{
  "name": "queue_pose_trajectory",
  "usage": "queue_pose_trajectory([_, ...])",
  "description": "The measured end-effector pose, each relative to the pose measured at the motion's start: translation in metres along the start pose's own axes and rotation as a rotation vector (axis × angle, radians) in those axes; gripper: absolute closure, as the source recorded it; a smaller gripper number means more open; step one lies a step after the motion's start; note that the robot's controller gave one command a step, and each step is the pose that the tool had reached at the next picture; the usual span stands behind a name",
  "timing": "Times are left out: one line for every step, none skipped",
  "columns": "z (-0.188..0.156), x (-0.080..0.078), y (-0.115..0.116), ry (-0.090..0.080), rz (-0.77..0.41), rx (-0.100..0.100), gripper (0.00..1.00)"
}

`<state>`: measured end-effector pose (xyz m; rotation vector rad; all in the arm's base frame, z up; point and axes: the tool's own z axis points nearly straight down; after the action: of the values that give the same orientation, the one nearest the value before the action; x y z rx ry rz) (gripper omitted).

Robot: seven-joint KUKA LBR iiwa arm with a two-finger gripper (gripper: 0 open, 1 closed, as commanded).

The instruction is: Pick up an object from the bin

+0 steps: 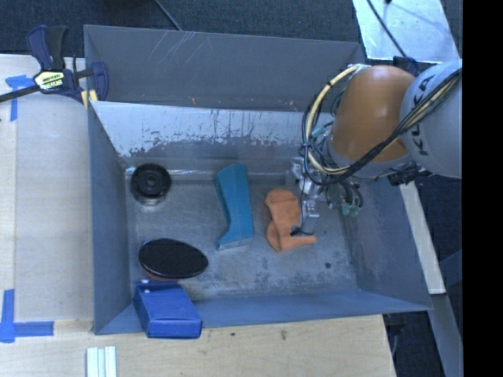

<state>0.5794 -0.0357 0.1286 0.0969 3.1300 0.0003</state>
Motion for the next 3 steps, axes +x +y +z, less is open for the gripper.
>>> queue_pose_trajectory([0.045, 0.009, 0.003, 0.007, -0.029, 0.0, 1.0])
queue_pose_trajectory([0.045, 0.009, 0.003, 0.007, -0.029, 0.001, 1.0])
queue_pose_trajectory([0.056, 0.009, -0.059, 0.007, -0.071, 0.002, 1.0])
